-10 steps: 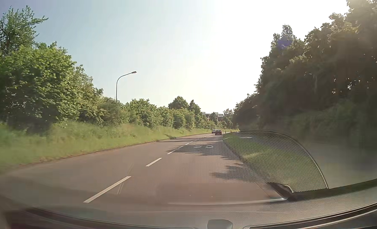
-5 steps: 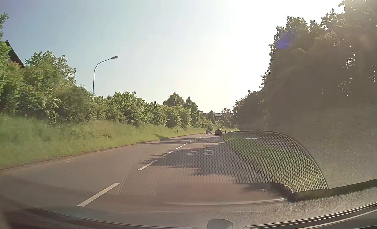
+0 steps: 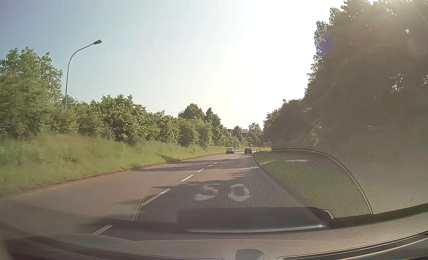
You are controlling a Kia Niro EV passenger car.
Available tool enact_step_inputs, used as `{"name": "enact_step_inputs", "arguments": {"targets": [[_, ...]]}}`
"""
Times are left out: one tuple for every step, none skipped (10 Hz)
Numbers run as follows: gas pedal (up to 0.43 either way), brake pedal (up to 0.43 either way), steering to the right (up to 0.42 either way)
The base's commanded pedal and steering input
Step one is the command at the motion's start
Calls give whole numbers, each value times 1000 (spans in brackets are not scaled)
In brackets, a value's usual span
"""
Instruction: Follow the waypoints while adhering to traffic rules and regulations
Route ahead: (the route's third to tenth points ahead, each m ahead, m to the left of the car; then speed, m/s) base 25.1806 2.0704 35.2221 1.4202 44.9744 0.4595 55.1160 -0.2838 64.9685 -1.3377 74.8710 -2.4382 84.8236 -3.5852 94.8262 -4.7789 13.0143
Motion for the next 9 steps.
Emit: {"name": "enact_step_inputs", "arguments": {"targets": [[28,30,8],[28,30,8],[28,30,8],[28,30,8],[28,30,8],[28,30,8],[28,24,8],[28,30,8],[28,30,8]]}}
